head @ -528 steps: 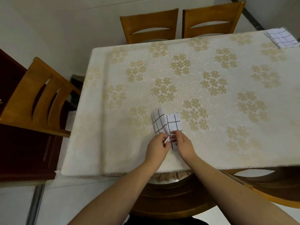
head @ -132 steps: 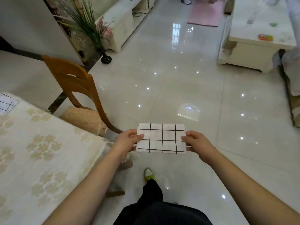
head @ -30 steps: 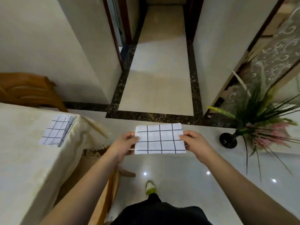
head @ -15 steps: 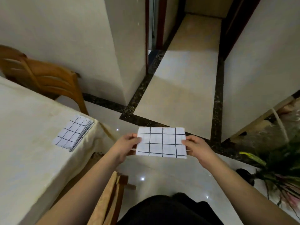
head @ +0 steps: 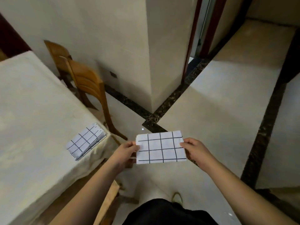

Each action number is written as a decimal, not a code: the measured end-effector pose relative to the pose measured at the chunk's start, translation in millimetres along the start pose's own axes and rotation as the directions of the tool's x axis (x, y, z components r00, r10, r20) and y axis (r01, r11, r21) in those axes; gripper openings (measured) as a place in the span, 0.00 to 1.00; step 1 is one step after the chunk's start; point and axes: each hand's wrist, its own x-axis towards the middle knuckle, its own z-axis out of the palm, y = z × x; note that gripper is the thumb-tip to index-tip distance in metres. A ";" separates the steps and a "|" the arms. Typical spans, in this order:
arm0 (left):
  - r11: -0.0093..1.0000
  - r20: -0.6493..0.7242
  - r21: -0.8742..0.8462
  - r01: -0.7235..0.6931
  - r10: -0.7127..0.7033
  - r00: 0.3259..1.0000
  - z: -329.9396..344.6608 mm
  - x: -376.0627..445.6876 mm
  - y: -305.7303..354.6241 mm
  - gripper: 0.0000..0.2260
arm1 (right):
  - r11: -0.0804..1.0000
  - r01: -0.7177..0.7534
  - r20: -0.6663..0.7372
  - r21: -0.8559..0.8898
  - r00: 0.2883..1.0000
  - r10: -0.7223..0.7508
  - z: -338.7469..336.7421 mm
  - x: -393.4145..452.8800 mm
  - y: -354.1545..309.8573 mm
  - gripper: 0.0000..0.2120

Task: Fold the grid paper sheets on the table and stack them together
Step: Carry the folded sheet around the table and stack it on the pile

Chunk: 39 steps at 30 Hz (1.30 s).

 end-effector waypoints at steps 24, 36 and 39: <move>0.900 -0.519 -0.423 -0.109 -0.142 0.843 -150.9 36.0 -32.8 0.11 | 0.868 0.123 0.504 -0.481 0.849 0.158 224.4 153.9 -92.0 0.05; 0.932 -0.705 -0.363 -0.002 -0.273 0.654 -221.8 55.3 -76.6 0.05 | 0.750 0.204 0.582 -0.630 0.762 0.282 331.8 176.4 -87.4 0.08; 0.949 -0.750 -0.312 0.050 -0.279 0.599 -229.6 63.4 -76.5 0.03 | 0.714 0.254 0.598 -0.652 0.752 0.278 353.7 189.9 -87.3 0.09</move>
